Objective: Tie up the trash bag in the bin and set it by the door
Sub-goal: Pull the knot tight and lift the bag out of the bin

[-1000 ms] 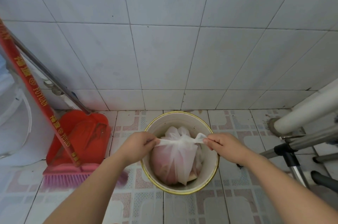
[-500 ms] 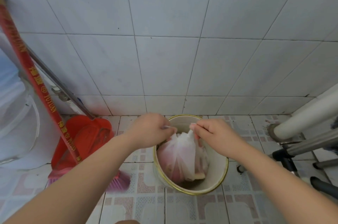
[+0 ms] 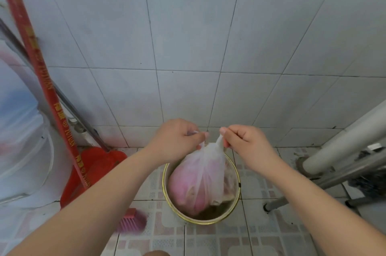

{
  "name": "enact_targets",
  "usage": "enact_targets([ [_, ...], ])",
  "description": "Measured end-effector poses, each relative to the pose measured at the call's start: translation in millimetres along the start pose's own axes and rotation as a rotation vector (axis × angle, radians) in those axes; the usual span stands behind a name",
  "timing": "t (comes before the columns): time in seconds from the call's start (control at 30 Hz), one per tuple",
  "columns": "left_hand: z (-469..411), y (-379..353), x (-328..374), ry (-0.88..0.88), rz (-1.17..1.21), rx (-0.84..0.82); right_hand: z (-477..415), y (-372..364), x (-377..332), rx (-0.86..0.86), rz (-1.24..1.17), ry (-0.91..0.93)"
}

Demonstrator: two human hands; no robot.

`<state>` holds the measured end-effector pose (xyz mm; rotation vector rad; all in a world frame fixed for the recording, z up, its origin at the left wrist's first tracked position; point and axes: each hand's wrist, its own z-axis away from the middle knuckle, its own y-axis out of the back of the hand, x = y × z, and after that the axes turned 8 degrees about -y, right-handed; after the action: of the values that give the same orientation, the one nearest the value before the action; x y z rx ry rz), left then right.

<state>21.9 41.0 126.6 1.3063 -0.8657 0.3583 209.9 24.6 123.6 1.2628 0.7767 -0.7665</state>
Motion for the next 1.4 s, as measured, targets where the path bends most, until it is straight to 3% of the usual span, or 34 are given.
enact_targets([
  [0.37, 22, 108, 118, 0.085, 0.062, 0.000, 30, 75, -133, -0.021, 0.032, -0.051],
  [0.63, 64, 235, 246, 0.111, 0.045, 0.018, 80, 158, -297, -0.109, 0.053, -0.035],
  [0.9, 146, 379, 338, 0.205, -0.046, 0.161, 117, 204, -470, -0.211, 0.157, 0.107],
  [1.1, 242, 450, 341, 0.342, -0.207, 0.304, 143, 152, -562, -0.348, 0.267, 0.275],
  [1.4, 418, 566, 266, 0.533, -0.320, 0.531, 192, -24, -681, -0.472, 0.222, 0.445],
])
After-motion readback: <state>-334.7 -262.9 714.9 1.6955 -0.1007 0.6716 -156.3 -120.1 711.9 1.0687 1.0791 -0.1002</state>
